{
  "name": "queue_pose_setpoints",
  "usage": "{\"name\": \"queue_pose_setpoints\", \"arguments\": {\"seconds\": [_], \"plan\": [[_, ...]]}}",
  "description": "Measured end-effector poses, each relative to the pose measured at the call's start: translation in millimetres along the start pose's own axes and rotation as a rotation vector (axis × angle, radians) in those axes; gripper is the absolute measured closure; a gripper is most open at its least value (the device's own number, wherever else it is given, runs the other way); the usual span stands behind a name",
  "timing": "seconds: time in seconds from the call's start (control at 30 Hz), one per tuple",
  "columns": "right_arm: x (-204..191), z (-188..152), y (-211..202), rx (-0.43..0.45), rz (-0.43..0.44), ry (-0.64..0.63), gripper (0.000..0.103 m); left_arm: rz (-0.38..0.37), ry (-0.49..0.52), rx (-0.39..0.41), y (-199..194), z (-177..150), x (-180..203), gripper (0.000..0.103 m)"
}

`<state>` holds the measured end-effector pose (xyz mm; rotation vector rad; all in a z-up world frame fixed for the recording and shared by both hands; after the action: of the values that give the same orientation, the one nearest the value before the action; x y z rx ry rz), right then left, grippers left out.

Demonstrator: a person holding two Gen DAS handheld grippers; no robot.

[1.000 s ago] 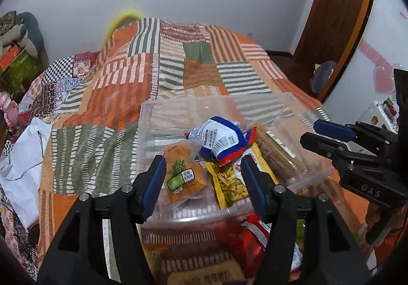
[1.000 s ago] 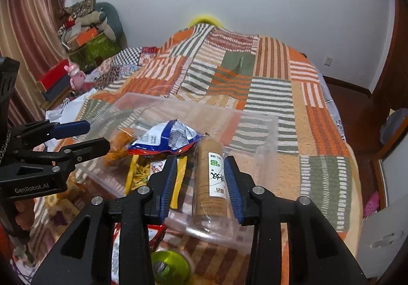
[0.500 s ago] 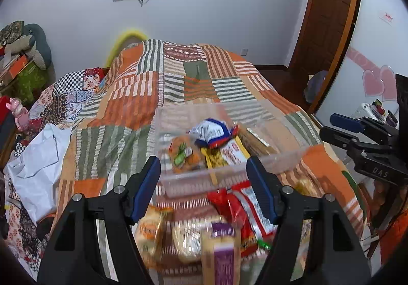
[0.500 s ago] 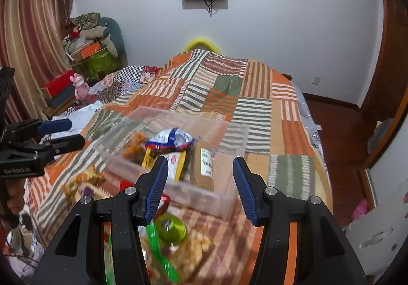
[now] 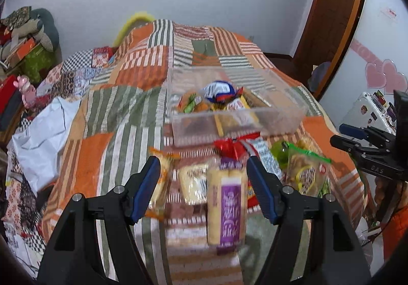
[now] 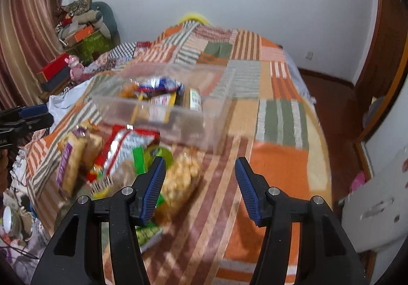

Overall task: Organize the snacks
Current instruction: 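Grasp the purple-label bread roll with the left tool while the right tool grasps the corn puff bag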

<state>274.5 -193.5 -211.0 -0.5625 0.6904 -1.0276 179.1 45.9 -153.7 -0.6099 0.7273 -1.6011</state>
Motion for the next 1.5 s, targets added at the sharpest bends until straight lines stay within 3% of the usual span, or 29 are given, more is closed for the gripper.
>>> {"name": "queue_pose_setpoints", "arguments": {"seconds": [0.27,0.57,0.87,0.97,1.1,1.17,1.23,1.5], "plan": [[-2.0,-11.7,22.9,-0.067,0.007,0.017,0.05,-0.002,0.013,-0.057,14.0,-23.1,6.2,0.033],[-13.5,-16.9,36.3,-0.101,0.036,-0.001,0.05,-0.054,0.011,-0.095,30.9,-36.2,19.9,0.033],[-2.6,-27.8,39.7,-0.138,0.044,0.028,0.05,-0.065,0.018,-0.092,42.2,-40.9,34.5,0.034],[2.1,-33.5,36.2,-0.145,0.044,0.039,0.05,-0.059,0.01,-0.083,44.5,-42.4,35.5,0.035],[5.1,-37.3,36.6,-0.157,0.061,0.063,0.05,-0.037,0.027,-0.064,43.6,-43.2,38.2,0.047],[4.3,-40.5,39.9,-0.163,0.058,0.064,0.061,-0.036,0.033,-0.055,42.7,-43.3,39.3,0.057],[2.3,-42.2,43.5,-0.176,0.071,0.08,0.073,-0.035,0.033,-0.046,41.1,-44.2,39.6,0.058],[5.6,-37.7,32.8,-0.122,0.069,0.111,0.074,-0.029,0.02,-0.024,34.7,-42.7,34.5,0.058]]}}
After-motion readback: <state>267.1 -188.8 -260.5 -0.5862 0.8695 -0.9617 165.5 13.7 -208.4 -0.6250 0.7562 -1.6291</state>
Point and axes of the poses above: each gripper's, at about its wrist camera, not at the fingertips, and y roughly the way its jaws point, x to its right, z to its top, the point moved 6 cm from there along y, roughly the way its jaws point, and after that the axes turned 11 degrees about y, right-handed, at the moved point
